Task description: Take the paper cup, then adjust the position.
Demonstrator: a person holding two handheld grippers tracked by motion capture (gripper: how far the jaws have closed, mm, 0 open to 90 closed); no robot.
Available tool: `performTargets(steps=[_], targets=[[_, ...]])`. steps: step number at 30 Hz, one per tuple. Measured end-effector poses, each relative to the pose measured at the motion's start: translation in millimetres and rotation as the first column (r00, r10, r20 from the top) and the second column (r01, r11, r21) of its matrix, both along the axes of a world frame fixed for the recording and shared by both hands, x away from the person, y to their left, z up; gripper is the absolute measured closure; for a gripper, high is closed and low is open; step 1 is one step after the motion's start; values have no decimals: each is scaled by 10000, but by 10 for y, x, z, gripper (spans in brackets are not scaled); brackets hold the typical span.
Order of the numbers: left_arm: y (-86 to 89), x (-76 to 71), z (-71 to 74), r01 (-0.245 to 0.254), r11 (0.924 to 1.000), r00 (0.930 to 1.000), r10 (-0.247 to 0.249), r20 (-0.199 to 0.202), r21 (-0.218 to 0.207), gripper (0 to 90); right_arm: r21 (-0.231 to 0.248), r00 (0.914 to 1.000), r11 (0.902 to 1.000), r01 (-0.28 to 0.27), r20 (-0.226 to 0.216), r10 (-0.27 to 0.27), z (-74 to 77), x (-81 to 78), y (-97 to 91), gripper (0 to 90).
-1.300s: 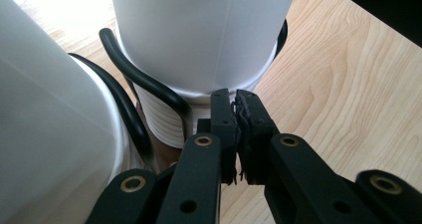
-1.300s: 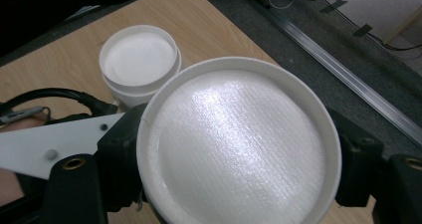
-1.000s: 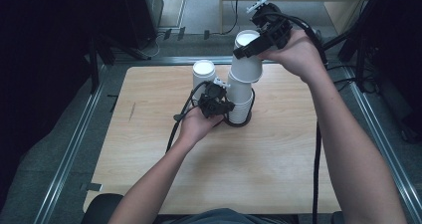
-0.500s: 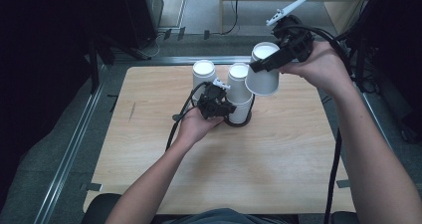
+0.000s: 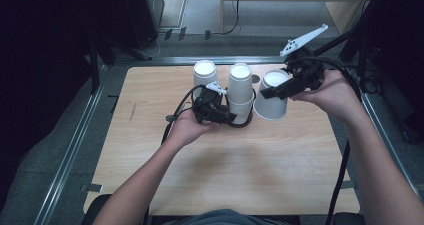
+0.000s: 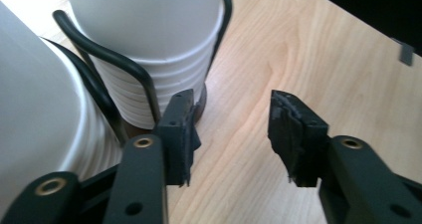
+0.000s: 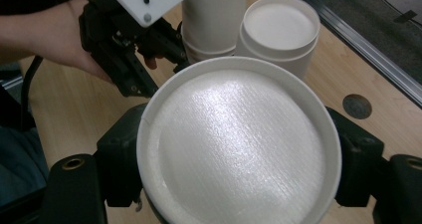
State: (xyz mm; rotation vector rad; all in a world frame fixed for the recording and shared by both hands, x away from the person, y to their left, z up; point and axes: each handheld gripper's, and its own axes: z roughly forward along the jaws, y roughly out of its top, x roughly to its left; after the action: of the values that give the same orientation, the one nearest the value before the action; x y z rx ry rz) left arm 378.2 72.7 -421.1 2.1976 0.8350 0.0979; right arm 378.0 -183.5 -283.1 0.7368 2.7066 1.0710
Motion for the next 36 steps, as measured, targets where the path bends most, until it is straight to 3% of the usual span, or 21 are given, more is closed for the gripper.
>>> performTargets(steps=[4,5,9,18,32,36], targets=[[34,-49,-18,542,9984,9985,-543,-88,-160,475,51,9998,9998,-210,26,210,-128,-53,-16,249],[56,-88,-37,809,9967,9967,-809,-57,-112,449,160,9997,9995,-259,9,259,-218,-86,-23,249],[99,-156,-70,1041,9945,9946,-1040,13,-86,432,338,9999,9993,-156,13,156,-350,-117,-40,249],[236,-262,-173,1617,9858,9868,-1616,67,-449,373,441,9975,9968,-672,-185,681,-699,-197,-48,248],[423,-350,-365,1950,9791,9802,-1925,464,-583,360,461,9925,9926,-1121,-444,1142,-1176,-234,4,248],[435,-371,-417,1586,9858,9868,-1565,406,-559,348,581,9912,9906,-1238,-400,1262,-1296,-239,13,248]])
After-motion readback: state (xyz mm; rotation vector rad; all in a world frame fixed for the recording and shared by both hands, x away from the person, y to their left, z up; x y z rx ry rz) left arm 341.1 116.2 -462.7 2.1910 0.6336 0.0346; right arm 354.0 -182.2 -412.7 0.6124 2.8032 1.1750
